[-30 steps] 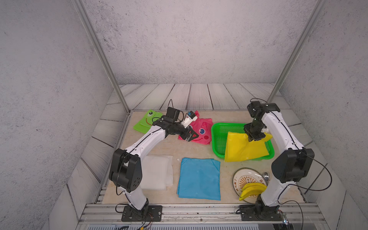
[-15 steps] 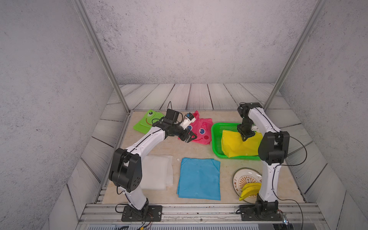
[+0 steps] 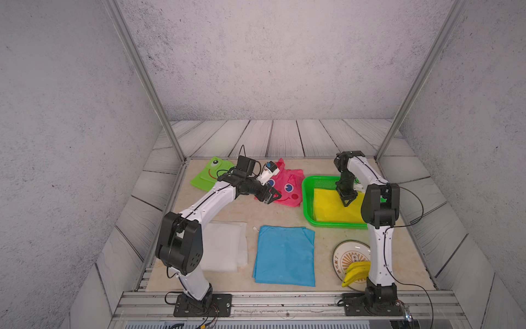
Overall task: Put the folded raincoat in the basket
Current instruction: Place the raincoat in the basket.
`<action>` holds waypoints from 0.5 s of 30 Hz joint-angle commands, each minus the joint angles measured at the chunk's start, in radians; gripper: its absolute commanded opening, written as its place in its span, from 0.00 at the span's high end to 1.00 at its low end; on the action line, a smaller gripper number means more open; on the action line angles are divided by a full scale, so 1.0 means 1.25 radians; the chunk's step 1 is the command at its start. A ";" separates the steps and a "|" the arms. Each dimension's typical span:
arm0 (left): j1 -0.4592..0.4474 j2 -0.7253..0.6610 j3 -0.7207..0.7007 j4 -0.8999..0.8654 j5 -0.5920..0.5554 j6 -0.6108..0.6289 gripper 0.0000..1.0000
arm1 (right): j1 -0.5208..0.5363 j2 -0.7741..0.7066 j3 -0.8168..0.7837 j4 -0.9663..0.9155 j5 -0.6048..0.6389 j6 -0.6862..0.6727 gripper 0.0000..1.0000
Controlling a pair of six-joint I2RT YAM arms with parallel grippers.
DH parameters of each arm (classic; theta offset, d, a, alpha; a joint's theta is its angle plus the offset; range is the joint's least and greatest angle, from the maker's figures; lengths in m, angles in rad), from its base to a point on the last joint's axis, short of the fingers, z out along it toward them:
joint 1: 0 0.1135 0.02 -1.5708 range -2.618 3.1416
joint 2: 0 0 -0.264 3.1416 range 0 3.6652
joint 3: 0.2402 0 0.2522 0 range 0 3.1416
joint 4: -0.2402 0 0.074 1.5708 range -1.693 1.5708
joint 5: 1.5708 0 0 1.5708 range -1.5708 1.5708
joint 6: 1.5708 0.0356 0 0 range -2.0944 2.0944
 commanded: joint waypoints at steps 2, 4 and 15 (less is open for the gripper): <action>0.009 -0.009 -0.007 -0.014 0.012 0.007 0.21 | -0.002 -0.012 -0.008 0.010 0.018 -0.010 0.55; 0.009 -0.013 -0.007 -0.017 0.012 0.013 0.21 | -0.003 -0.023 -0.003 0.022 0.020 -0.030 0.52; 0.030 -0.045 0.027 -0.058 -0.004 0.066 0.16 | -0.007 -0.087 0.041 0.027 0.026 -0.124 0.06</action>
